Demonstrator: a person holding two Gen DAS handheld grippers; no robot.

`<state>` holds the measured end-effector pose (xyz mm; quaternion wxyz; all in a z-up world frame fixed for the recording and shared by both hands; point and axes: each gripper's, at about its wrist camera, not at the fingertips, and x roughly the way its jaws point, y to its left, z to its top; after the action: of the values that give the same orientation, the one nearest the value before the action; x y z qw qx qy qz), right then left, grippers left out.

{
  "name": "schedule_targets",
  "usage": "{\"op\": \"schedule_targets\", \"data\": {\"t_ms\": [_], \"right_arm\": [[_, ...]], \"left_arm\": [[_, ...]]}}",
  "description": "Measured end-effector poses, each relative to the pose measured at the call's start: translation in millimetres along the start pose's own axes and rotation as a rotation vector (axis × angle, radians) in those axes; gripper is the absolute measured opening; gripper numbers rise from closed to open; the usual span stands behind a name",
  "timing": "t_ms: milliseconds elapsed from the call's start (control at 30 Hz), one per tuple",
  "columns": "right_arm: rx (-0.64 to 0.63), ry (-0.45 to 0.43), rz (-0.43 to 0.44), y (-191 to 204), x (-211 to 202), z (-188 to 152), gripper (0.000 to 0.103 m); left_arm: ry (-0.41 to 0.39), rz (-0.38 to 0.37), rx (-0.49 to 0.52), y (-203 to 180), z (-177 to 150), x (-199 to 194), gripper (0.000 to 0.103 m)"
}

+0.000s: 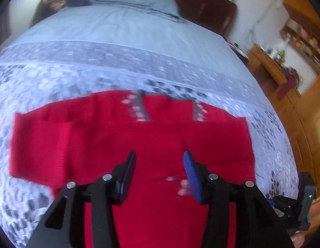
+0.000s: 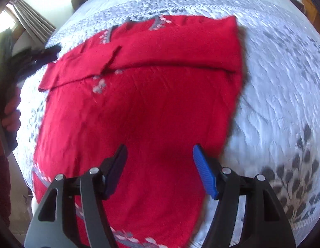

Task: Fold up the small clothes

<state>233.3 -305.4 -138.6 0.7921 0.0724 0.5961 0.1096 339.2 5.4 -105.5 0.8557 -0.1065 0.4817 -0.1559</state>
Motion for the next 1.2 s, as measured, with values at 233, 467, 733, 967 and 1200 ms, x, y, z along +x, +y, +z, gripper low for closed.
{"op": "schedule_targets", "data": {"t_ms": [233,467,733,967,1200], "right_arm": [[-0.008,0.066,0.109,51.9,36.8,71.2,0.065],[0.025,0.124,0.085,87.2,76.8,137.9,0.064],[0.072,0.208,0.092,89.9,112.8,157.8,0.062],[0.034,0.203,0.116,101.7,123.9,168.4,0.01],[0.073,0.138,0.232,67.3,87.6,165.1,0.002]], "left_arm": [[0.102,0.449,-0.156,112.6,0.9,-7.3,0.049],[0.201,0.44,-0.19,159.7,-8.2,16.1,0.049],[0.194,0.416,-0.185,160.9,-3.9,22.5,0.049],[0.197,0.412,-0.194,156.0,-2.5,23.6,0.05],[0.129,0.341,-0.264,154.9,8.4,-2.7,0.051]]}}
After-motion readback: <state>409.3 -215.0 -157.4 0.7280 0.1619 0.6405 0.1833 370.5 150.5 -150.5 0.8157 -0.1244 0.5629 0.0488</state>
